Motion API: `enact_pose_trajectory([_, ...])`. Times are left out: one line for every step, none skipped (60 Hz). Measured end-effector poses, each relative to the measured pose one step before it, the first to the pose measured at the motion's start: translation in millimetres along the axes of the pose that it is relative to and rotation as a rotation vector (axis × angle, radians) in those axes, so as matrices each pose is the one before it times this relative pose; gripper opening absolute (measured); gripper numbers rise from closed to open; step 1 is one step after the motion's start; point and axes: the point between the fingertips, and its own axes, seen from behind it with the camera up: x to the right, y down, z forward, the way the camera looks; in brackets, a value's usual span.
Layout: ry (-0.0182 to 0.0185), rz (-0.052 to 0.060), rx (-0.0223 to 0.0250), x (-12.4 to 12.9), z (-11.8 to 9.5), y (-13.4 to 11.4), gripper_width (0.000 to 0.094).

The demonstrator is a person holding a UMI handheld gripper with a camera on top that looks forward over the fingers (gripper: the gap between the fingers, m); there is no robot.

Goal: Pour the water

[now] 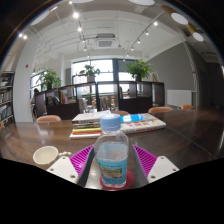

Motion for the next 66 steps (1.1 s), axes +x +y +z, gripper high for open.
enact_pose_trajectory([0.00100, -0.0017, -0.00215, 0.72, -2.19, 0.80, 0.0761])
enact_pose_trajectory([0.00289, -0.0018, -0.00408, 0.64, -2.19, 1.76, 0.0774])
enact_pose_trajectory([0.00279, -0.0015, -0.00592, 0.77, -2.10, 2.33, 0.0786])
enact_pose_trajectory([0.00244, -0.0020, -0.00729, 0.21, -2.94, 2.31, 0.0786])
enact_pose_trajectory([0.00185, -0.0024, -0.00584, 0.42, -2.98, 2.54, 0.0790])
enact_pose_trajectory([0.00038, -0.0018, -0.00437, 3.97, -1.35, 1.86, 0.0794])
enact_pose_trajectory([0.00269, -0.0004, -0.00420, -2.80, -2.21, 2.62, 0.0796])
enact_pose_trajectory([0.00025, -0.0007, -0.00643, -0.32, -3.13, 2.75, 0.0797])
enact_pose_trajectory([-0.00076, -0.0002, -0.00814, -0.55, -3.48, 3.39, 0.0799])
enact_pose_trajectory([-0.00088, -0.0003, -0.00977, -0.94, -3.58, 3.88, 0.0797])
enact_pose_trajectory([-0.00053, -0.0022, -0.01059, -0.79, -4.34, 4.15, 0.0796])
enact_pose_trajectory([-0.00036, -0.0052, -0.01020, -1.15, -4.69, 3.84, 0.0799])
enact_pose_trajectory([-0.00278, -0.0086, -0.01024, 5.41, -4.09, 2.50, 0.0798])
enact_pose_trajectory([0.00038, -0.0063, -0.00895, -2.64, -4.32, 5.84, 0.0798])
enact_pose_trajectory([-0.00106, -0.0064, -0.01046, -2.07, -5.15, 4.23, 0.0799])
enact_pose_trajectory([-0.00179, -0.0059, -0.00918, -1.51, -5.48, 3.87, 0.0800])
enact_pose_trajectory([-0.00128, -0.0056, -0.00681, -1.93, -5.18, 3.34, 0.0801])
enact_pose_trajectory([-0.00027, -0.0053, -0.00433, -1.46, -5.56, 3.02, 0.0801])
enact_pose_trajectory([0.00110, -0.0043, -0.00333, -1.19, -5.22, 2.59, 0.0802])
enact_pose_trajectory([0.00240, -0.0025, -0.00461, -0.88, -5.08, 2.65, 0.0799])
enact_pose_trajectory([0.00283, -0.0022, -0.00660, 2.53, -3.45, 1.51, 0.0804])
enact_pose_trajectory([0.00488, -0.0037, -0.00507, -2.39, -7.87, 1.82, 0.0801])
enact_pose_trajectory([0.00402, -0.0060, -0.00377, -1.15, -5.94, 2.07, 0.0803])
enact_pose_trajectory([0.00233, -0.0080, -0.00222, -1.12, -5.97, 1.52, 0.0807])
enact_pose_trajectory([0.00218, -0.0076, -0.00299, -1.38, -5.18, 1.40, 0.0804])
enact_pose_trajectory([0.00265, -0.0061, -0.00515, -0.89, -5.58, 1.86, 0.0804])
enact_pose_trajectory([0.00332, -0.0045, -0.00640, -0.85, -5.85, 2.13, 0.0810])
enact_pose_trajectory([0.00084, -0.0024, -0.00633, 4.07, -5.56, 0.81, 0.0813])
enact_pose_trajectory([0.00074, -0.0025, -0.00246, -3.69, -7.15, 1.38, 0.0813])
enact_pose_trajectory([-0.00022, -0.0011, -0.00097, -1.70, -5.38, 0.35, 0.0818])
enact_pose_trajectory([-0.00097, 0.0006, 0.00179, -1.70, -4.56, -0.27, 0.0815])
enact_pose_trajectory([-0.00022, 0.0016, 0.00145, -1.34, -4.34, -0.35, 0.0813])
enact_pose_trajectory([-0.00082, 0.0031, 0.00109, -0.99, -4.42, -0.89, 0.0813])
enact_pose_trajectory([-0.00116, 0.0036, 0.00165, -1.05, -4.44, -1.29, 0.0812])
enact_pose_trajectory([-0.00080, 0.0038, 0.00359, -0.93, -4.65, -1.61, 0.0813])
enact_pose_trajectory([0.00071, 0.0024, 0.00357, 0.95, -3.77, -4.43, 0.0813])
enact_pose_trajectory([0.00056, 0.0038, 0.00677, -1.51, -3.97, -2.25, 0.0813])
enact_pose_trajectory([0.00075, 0.0042, 0.00613, -1.32, -4.15, -2.15, 0.0814])
enact_pose_trajectory([0.00047, 0.0045, 0.00489, -1.14, -3.90, -2.32, 0.0815])
enact_pose_trajectory([0.00013, 0.0029, 0.00286, -1.09, -5.24, -3.81, 0.0812])
enact_pose_trajectory([0.00010, 0.0028, 0.00631, -1.12, -3.20, -2.90, 0.0812])
enact_pose_trajectory([-0.00031, 0.0009, 0.00677, -0.97, -3.01, -2.92, 0.0817])
enact_pose_trajectory([-0.00125, 0.0000, 0.00706, -1.18, -2.91, -3.29, 0.0815])
enact_pose_trajectory([-0.00189, 0.0010, 0.00768, -1.34, -3.00, -3.18, 0.0814])
enact_pose_trajectory([-0.00247, 0.0018, 0.00892, -1.32, -2.82, -3.60, 0.0814])
enact_pose_trajectory([-0.00365, 0.0015, 0.00892, -1.68, -2.77, -3.38, 0.0814])
enact_pose_trajectory([-0.00353, 0.0002, 0.00777, -1.51, -2.08, -2.96, 0.0813])
enact_pose_trajectory([-0.00167, -0.0009, 0.00440, -1.28, -2.24, -4.52, 0.0813])
enact_pose_trajectory([-0.00211, -0.0023, 0.00548, -1.85, -1.59, -1.71, 0.0813])
enact_pose_trajectory([-0.00170, -0.0020, 0.00433, -1.64, -1.48, -1.53, 0.0813])
enact_pose_trajectory([-0.00180, -0.0012, 0.00287, -1.47, -1.15, -1.79, 0.0813])
enact_pose_trajectory([-0.00270, -0.0006, 0.00159, -1.89, -1.52, -1.48, 0.0814])
enact_pose_trajectory([-0.00344, -0.0004, 0.00355, -1.80, -1.45, -1.92, 0.0811])
enact_pose_trajectory([-0.00324, -0.0002, 0.00571, -1.61, -1.70, -2.50, 0.0811])
enact_pose_trajectory([-0.00273, -0.0009, 0.00684, 0.42, -2.60, -3.98, 0.0813])
enact_pose_trajectory([-0.00099, -0.0014, 0.00481, -1.71, -2.08, -2.10, 0.0813])
enact_pose_trajectory([-0.00042, -0.0014, 0.00281, -0.98, -0.96, -0.89, 0.0816])
enact_pose_trajectory([0.00023, -0.0013, 0.00018, -0.70, -0.60, -1.05, 0.0814])
enact_pose_trajectory([0.00083, -0.0002, -0.00077, -0.53, -0.94, -0.82, 0.0812])
enact_pose_trajectory([0.00072, -0.0004, -0.00058, -0.06, -1.19, -0.78, 0.0813])
enact_pose_trajectory([0.00075, -0.0015, 0.00019, -0.28, -0.97, -0.96, 0.0814])
enact_pose_trajectory([-0.00026, -0.0023, 0.00255, 0.61, -2.85, -0.15, 0.0815])
enact_pose_trajectory([0.00043, -0.0026, 0.00064, 0.01, -0.59, -1.33, 0.0815])
enact_pose_trajectory([0.00093, -0.0027, 0.00033, 0.37, -0.70, -1.22, 0.0815])
enact_pose_trajectory([0.00130, -0.0018, -0.00028, 0.20, -0.88, -0.86, 0.0815])
enact_pose_trajectory([0.00113, -0.0010, -0.00047, 0.06, -0.81, -0.71, 0.0815])
